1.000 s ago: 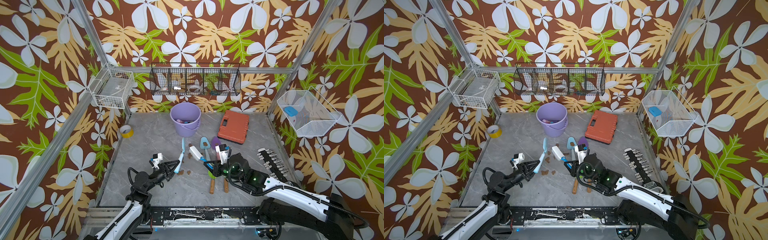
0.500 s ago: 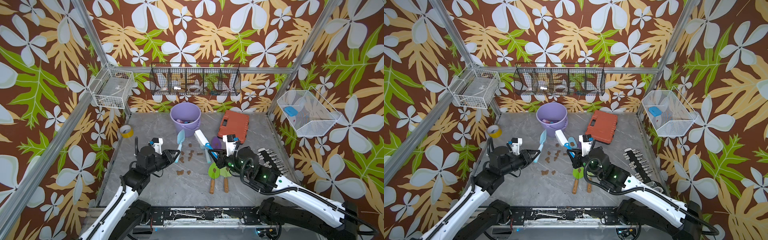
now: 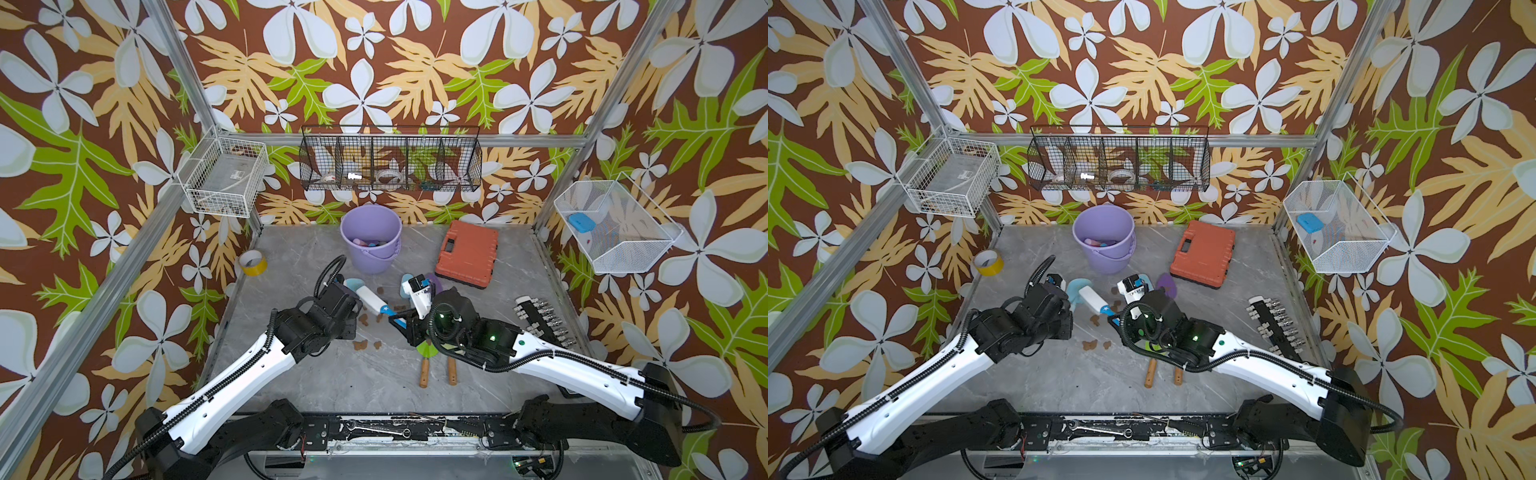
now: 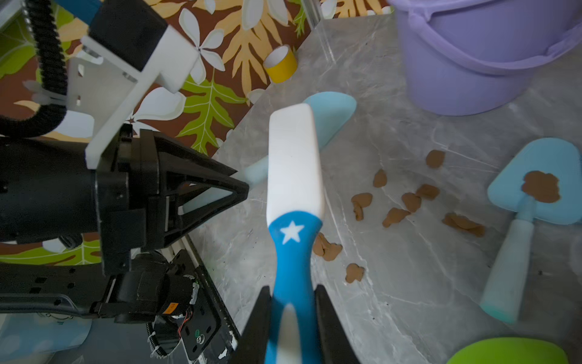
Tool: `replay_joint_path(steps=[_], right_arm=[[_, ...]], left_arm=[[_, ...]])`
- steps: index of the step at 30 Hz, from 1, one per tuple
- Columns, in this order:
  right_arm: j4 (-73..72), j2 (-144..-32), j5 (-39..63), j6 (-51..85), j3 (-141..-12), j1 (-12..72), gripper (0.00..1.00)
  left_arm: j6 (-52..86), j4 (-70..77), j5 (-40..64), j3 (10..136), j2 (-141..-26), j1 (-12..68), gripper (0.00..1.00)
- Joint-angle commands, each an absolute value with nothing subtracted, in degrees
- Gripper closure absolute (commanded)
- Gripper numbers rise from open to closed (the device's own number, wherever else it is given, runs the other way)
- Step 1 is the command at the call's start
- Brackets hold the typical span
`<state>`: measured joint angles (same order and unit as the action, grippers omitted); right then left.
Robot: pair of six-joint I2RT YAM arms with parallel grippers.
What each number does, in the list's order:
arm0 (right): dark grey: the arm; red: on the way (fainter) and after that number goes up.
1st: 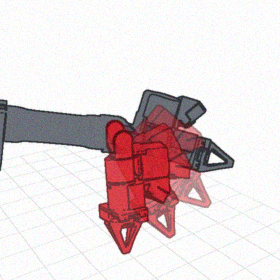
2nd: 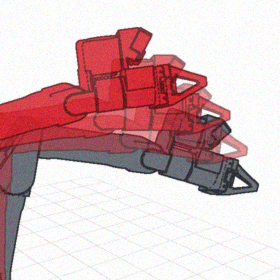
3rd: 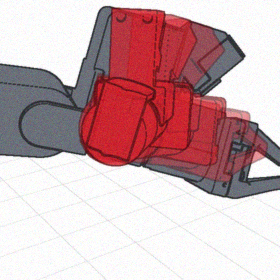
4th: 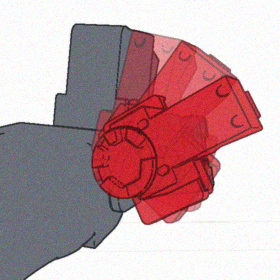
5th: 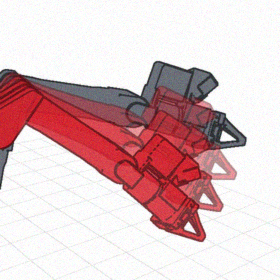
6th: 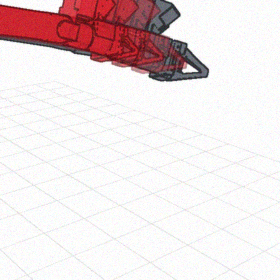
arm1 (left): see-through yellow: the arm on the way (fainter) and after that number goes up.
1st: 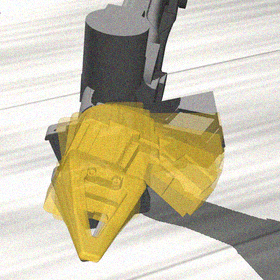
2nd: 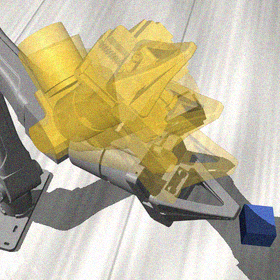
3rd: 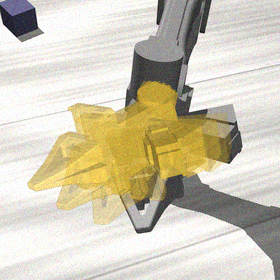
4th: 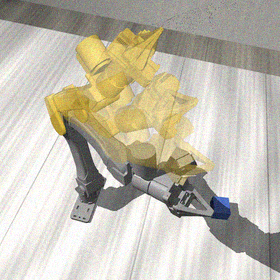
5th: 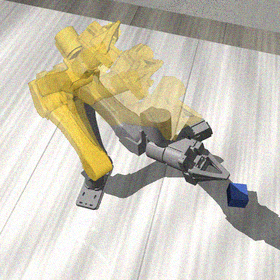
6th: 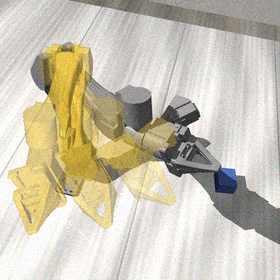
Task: Brush the soil off the hand trowel and place it into the bucket
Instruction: Brush off the soil from the hand trowel.
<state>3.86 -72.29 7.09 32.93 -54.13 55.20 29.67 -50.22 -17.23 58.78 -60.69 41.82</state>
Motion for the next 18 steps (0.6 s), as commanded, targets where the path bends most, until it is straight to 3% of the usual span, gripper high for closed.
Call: replay_joint_path(steps=[1, 10, 18], right_arm=[[1.0, -74.9, 12.4, 32.0, -55.5, 55.5, 1.00], [7.0, -82.8, 9.0, 27.9, -61.2, 55.2, 1.00], [10.1, -79.4, 3.4, 26.1, -62.7, 51.5, 1.00]], left_arm=[[26.8, -51.8, -20.2, 59.1, -61.4, 43.6, 1.00], [26.8, -51.5, -20.2, 58.6, -60.2, 47.6, 1.00], [27.0, -51.5, -20.7, 57.9, -57.8, 47.6, 1.00]])
